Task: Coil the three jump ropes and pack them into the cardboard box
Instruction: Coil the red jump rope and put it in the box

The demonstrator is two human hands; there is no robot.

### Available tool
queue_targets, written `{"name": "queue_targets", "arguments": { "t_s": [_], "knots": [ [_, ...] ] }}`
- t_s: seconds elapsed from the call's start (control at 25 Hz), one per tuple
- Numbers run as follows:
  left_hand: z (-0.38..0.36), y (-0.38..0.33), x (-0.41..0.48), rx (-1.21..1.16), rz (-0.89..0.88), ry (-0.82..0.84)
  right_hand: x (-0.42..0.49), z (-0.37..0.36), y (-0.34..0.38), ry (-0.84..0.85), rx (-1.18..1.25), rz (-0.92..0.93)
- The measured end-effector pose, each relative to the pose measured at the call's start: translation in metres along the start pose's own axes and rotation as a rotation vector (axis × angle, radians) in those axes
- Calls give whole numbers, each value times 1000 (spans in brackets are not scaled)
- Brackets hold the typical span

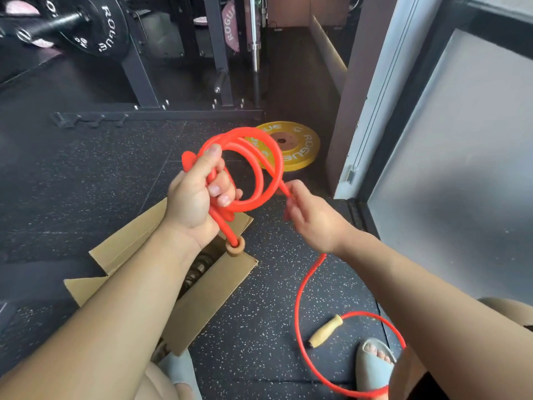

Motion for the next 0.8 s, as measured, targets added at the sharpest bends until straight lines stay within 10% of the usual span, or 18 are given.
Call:
{"name": "queue_targets", "arguments": {
  "t_s": [0.24, 0.44, 0.68, 0.8],
  "knots": [
    [-1, 7, 9, 16, -182, -207, -10, -20, 42, 171, -477, 62],
    [18, 12, 22, 626, -356, -241, -11, -11, 55, 38, -567, 317],
    [9, 27, 10, 1051, -48, 145, -15, -1, 50, -45, -414, 548],
    [8, 32, 4, 862, 148, 341, -17, 17, 48, -152, -273, 544]
  ]
}}
Point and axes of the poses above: each hand's wrist, its own x-axis towards the middle knuckle, its own z-axis out of the back of the hand, y = z × x, the point moved 2 cm from there along x, towards the middle knuckle, and after that the axes turned 2 degrees about -z, right-handed, at the moved point
